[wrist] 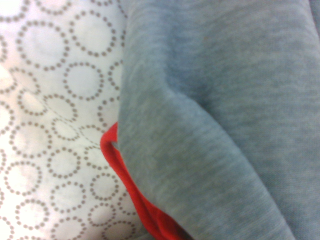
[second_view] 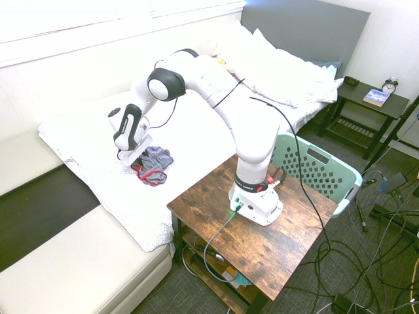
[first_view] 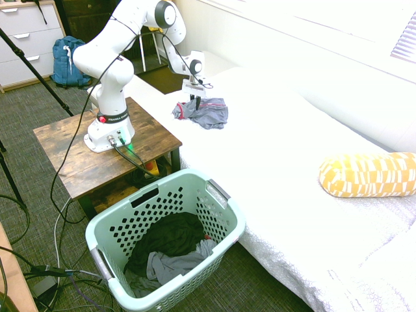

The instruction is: Put my clothes in the laundry bag

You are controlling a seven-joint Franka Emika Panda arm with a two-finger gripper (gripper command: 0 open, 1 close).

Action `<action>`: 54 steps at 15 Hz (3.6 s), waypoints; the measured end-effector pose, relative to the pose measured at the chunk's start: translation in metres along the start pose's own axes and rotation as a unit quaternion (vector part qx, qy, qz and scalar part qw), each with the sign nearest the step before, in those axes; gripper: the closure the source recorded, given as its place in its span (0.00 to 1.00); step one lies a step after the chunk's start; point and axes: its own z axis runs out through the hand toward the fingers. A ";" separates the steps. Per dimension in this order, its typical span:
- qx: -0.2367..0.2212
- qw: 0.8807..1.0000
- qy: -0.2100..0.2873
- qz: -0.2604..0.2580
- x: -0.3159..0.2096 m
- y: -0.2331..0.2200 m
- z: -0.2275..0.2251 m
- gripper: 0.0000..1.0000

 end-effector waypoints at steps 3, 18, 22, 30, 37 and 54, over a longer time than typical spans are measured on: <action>0.002 1.000 -0.001 0.005 0.004 0.008 -0.006 1.00; -0.016 0.967 -0.169 -0.188 0.013 0.428 -0.420 1.00; -0.107 0.947 -0.268 -0.139 -0.015 0.608 -0.400 1.00; -0.189 0.940 -0.279 -0.053 -0.088 0.724 -0.174 1.00; -0.248 0.936 -0.248 -0.030 -0.150 0.736 -0.078 0.00; -0.120 0.990 -0.003 0.079 0.012 0.655 -0.279 0.00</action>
